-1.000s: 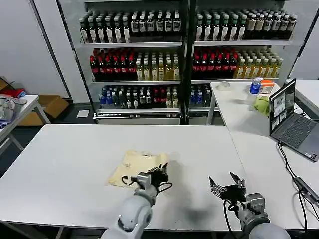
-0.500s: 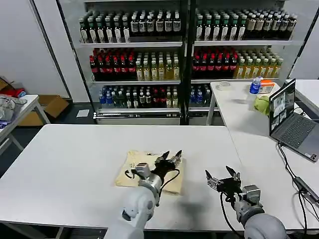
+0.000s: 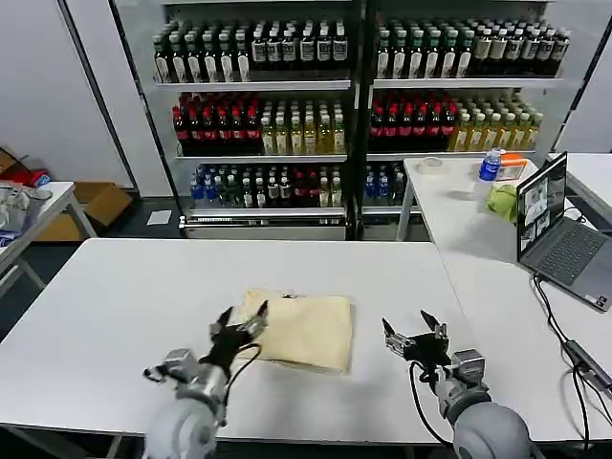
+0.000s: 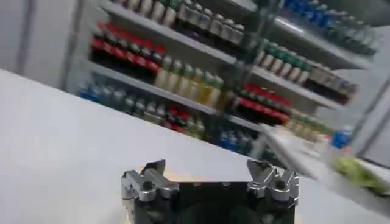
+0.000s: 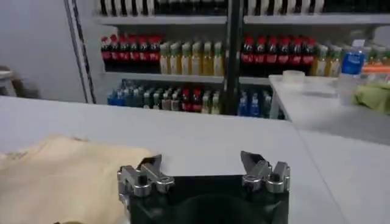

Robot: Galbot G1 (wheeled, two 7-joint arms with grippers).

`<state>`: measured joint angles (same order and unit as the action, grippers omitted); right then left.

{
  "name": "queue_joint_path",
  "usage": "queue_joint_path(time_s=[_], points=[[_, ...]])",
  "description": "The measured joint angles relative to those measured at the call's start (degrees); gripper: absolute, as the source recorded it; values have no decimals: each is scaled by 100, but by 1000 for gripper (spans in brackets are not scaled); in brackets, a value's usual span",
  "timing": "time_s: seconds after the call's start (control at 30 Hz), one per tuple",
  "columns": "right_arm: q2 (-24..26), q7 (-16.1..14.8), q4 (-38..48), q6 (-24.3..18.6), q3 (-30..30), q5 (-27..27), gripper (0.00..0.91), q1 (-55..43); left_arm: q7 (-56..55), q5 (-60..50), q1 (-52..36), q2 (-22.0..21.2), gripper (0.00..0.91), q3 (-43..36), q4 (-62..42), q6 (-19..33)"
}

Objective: Fold and organize the clothes.

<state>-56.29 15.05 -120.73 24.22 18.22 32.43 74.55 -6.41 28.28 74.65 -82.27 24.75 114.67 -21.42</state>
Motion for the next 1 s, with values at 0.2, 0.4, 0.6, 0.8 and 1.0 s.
queue_joint_path(time_s=[0.2,0.4,0.6,0.8,1.0], points=[[-108,54,83,-183,-107,-87,907,-99,-40,-513,552,190,907,456,347,201],[-358,152,363,-208,-405,11,907,-466,-95,-789,927,315,907,803,593,335],[-748,320,881,0,-812,386,907,-1120,-138,-944,1159,358,907,999,696,403],[-1166,516,1417,265,-1144,827,907,-1683,-143,-1009,1309,384,907,1103,829,416],[-1531,730,1893,512,-1301,1234,574,-2107,-146,-1053,1428,417,907,1128,935,441]])
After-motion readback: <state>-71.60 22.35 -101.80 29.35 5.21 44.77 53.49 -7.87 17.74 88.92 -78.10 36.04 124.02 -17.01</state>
